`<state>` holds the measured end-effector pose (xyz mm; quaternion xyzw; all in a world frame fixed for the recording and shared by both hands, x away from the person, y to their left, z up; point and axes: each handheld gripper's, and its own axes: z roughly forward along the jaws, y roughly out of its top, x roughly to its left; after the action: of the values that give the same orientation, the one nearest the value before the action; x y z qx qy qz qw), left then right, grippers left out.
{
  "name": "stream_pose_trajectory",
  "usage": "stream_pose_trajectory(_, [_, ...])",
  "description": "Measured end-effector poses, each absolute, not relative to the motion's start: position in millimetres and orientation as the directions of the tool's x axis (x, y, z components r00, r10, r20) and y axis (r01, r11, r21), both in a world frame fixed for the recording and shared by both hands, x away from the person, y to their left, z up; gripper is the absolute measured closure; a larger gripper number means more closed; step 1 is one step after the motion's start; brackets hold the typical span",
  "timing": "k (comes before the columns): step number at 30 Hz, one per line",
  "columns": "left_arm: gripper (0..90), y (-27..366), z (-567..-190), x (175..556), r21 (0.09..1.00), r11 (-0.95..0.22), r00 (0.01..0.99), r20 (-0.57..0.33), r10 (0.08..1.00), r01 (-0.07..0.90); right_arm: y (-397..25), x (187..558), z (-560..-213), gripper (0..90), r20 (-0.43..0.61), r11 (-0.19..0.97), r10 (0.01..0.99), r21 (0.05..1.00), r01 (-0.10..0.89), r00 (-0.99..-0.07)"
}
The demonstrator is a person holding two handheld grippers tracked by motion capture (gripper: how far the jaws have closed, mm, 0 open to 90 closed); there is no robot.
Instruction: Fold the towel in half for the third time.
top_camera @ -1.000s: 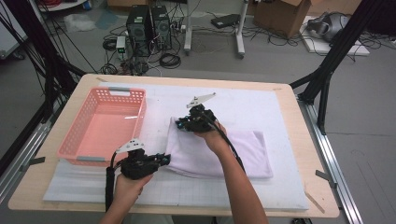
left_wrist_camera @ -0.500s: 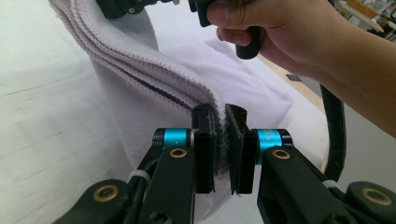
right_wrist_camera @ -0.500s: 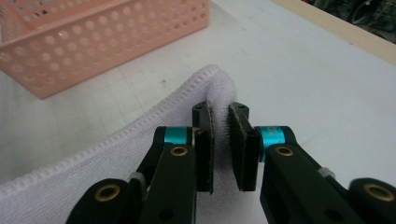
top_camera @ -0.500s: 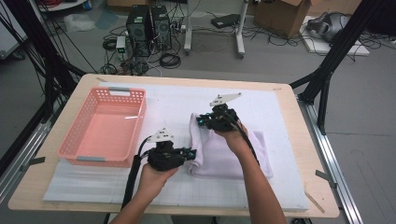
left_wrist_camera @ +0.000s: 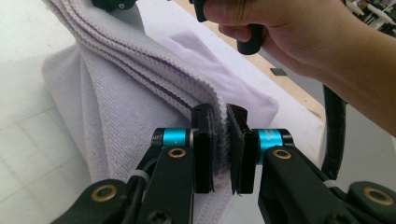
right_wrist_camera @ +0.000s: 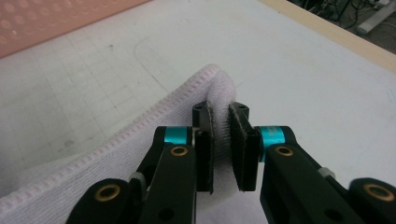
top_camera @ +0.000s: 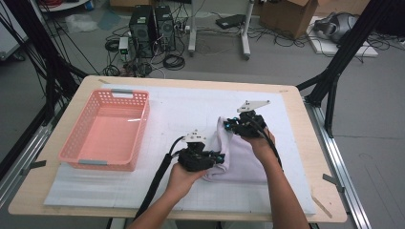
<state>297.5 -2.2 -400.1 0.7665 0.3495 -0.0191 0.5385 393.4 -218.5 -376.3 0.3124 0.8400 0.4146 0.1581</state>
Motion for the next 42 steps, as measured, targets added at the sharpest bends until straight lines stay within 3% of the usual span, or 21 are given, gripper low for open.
stream_pose_trajectory(2, [77.4, -3.9, -400.7, 297.5, 0.815, -0.17, 0.755, -0.405, 0.516, 0.553, -223.6, 392.4, -378.2, 81.1, -0.019, 0.467, 0.663, 0.791, 0.394, -0.748])
stream_pose_trajectory(6, [54.7, -5.0, -399.5, 294.2, 0.851, -0.157, 0.784, -0.371, 0.497, 0.502, -237.0, 390.0, -383.0, 81.5, -0.037, 0.467, 0.682, 0.79, 0.397, -0.73])
stream_pose_trajectory(13, [43.1, 18.3, -391.7, 288.3, 0.9, -0.156, 0.799, -0.269, 0.538, 0.408, -262.6, 386.4, -390.9, 81.5, -0.038, 0.45, 0.696, 0.801, 0.395, -0.717])
stream_pose_trajectory(27, [40.7, 79.4, -423.9, 286.4, 0.893, -0.159, 0.729, -0.23, 0.644, 0.422, -290.8, 383.1, -394.3, 80.3, -0.061, 0.451, 0.747, 0.778, 0.438, -0.662])
stream_pose_trajectory(33, [40.3, 92.6, -430.7, 282.0, 0.891, -0.172, 0.723, -0.215, 0.657, 0.421, -296.0, 377.5, -394.6, 67.9, -0.034, 0.405, 0.794, 0.775, 0.485, -0.608])
stream_pose_trajectory(35, [40.1, 100.9, -433.8, 278.9, 0.891, -0.169, 0.717, -0.214, 0.663, 0.422, -308.6, 367.3, -393.6, 62.5, -0.018, 0.361, 0.831, 0.778, 0.514, -0.557])
stream_pose_trajectory(42, [39.7, 115.7, -438.5, 273.4, 0.897, -0.159, 0.714, -0.209, 0.668, 0.411, -334.8, 321.7, -388.7, 61.6, 0.014, 0.287, 0.861, 0.812, 0.508, -0.509])
